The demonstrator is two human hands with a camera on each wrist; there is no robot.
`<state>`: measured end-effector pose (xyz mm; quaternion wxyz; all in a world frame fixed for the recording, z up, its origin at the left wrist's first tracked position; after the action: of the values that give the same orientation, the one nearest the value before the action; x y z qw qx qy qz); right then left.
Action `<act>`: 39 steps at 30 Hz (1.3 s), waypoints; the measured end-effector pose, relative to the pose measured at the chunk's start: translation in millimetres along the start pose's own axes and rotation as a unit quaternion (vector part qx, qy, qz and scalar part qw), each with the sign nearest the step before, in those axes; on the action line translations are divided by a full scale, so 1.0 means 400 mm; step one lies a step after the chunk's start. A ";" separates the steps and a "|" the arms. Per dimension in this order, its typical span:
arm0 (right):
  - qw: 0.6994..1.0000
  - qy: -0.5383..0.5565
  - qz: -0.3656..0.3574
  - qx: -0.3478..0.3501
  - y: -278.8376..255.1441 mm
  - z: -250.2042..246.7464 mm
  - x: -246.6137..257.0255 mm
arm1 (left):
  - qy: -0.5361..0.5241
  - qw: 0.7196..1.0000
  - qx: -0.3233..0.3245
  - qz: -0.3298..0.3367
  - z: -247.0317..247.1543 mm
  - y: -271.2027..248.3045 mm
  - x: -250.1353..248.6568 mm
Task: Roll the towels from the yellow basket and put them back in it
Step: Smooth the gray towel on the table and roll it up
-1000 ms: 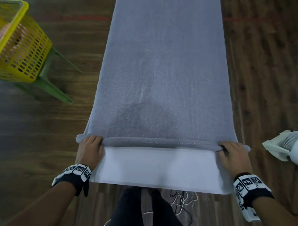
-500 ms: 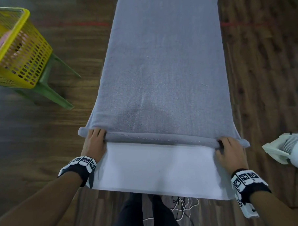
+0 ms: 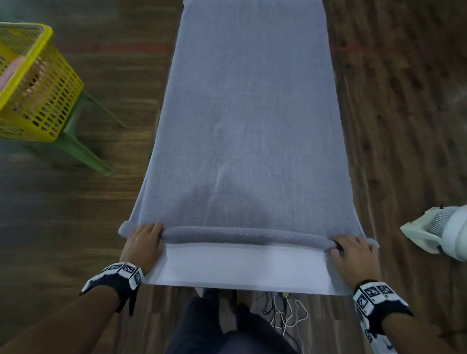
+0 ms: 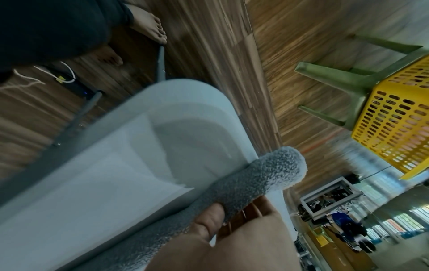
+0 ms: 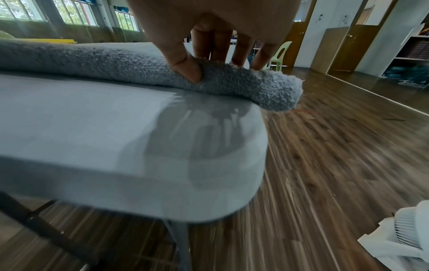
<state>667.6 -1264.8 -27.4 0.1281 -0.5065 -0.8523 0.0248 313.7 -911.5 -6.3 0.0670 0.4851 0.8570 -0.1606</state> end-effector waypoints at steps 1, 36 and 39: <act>1.000 -0.019 -0.005 -0.009 -0.021 -0.001 -0.005 | 0.003 1.000 0.012 0.000 0.006 -0.017 -0.002; 0.999 -0.010 -0.030 -0.034 -0.015 0.020 -0.001 | 0.005 0.999 -0.029 0.018 0.021 -0.033 -0.040; 0.999 0.003 -0.042 -0.033 0.036 0.010 0.018 | 0.017 0.998 -0.066 -0.018 -0.005 0.017 -0.042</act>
<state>675.4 -1251.1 -32.4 0.1148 -0.4745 -0.8727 -0.0100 328.5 -921.3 -1.1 0.0817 0.4664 0.8754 -0.0969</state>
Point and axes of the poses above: each hand's wrist, its own y-axis towards the middle knuckle, its own z-axis out of the palm, x = y × z, the point moved 2 cm from there along y, towards the middle knuckle, and after that the axes turned 15 degrees about z, right-handed, at the moved point
